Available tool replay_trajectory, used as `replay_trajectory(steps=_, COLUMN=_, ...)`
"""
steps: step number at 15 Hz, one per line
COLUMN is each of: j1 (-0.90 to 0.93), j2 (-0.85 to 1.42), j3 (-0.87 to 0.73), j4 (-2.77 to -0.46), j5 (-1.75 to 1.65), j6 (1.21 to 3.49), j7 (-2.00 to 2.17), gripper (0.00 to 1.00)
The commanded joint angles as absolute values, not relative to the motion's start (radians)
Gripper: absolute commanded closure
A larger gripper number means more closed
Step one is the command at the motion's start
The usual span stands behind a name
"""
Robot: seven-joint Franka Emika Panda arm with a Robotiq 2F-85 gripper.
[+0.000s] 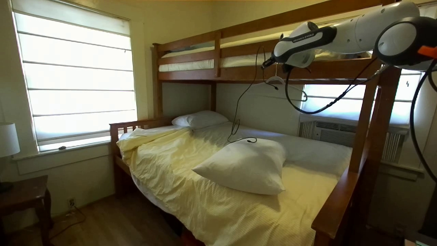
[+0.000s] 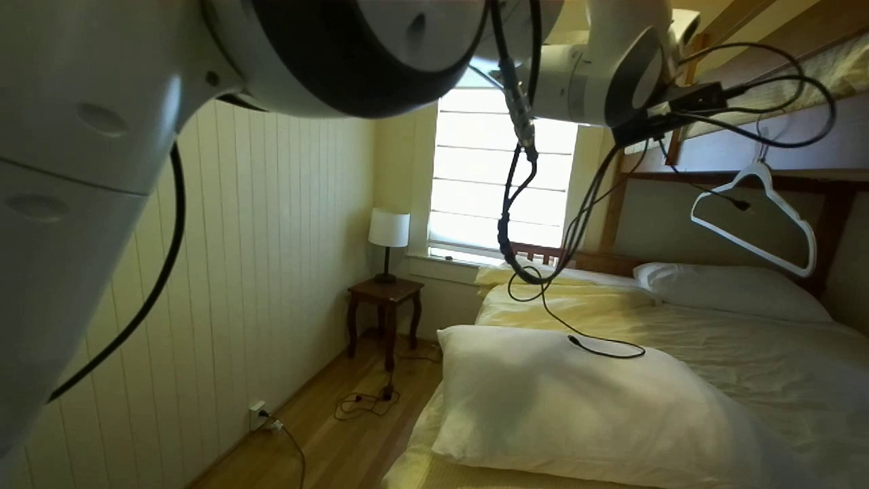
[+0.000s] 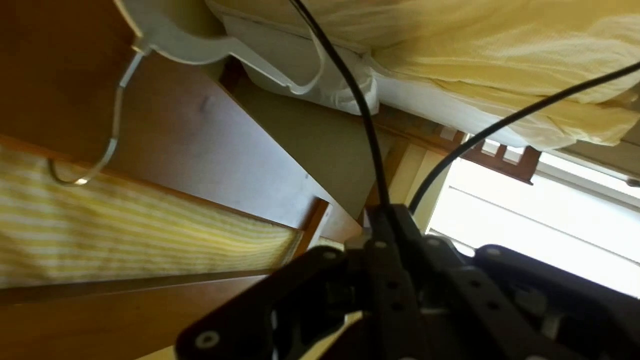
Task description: Pick up the black cable and hang it on the coat hanger
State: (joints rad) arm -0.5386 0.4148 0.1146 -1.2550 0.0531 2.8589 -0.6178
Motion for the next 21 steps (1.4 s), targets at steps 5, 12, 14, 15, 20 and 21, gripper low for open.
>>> replay_trajectory(steps=5, j1=-0.491, j2=0.43, j3=-0.043, j4=-1.258, j5=-0.065, j6=2.794, j7=-0.525, gripper=0.99)
replay_trajectory(steps=12, j1=-0.516, j2=0.442, j3=-0.028, j4=-1.269, j5=-0.053, j6=2.805, j7=-0.601, gripper=0.99)
replay_trajectory(steps=14, j1=-0.508, j2=0.456, j3=-0.055, j4=-1.267, j5=-0.059, j6=2.788, j7=-0.638, gripper=0.99)
replay_trajectory(steps=15, j1=-0.502, j2=0.464, j3=-0.073, j4=-1.269, j5=-0.079, j6=2.78, j7=-0.648, gripper=0.99)
replay_trajectory(steps=20, j1=-0.462, j2=0.521, j3=-0.209, j4=-1.248, j5=-0.263, j6=2.794, j7=-0.626, gripper=0.99)
replay_trajectory(steps=21, j1=-0.452, j2=0.53, j3=-0.246, j4=-1.238, j5=-0.3, j6=2.796, j7=-0.613, gripper=0.99)
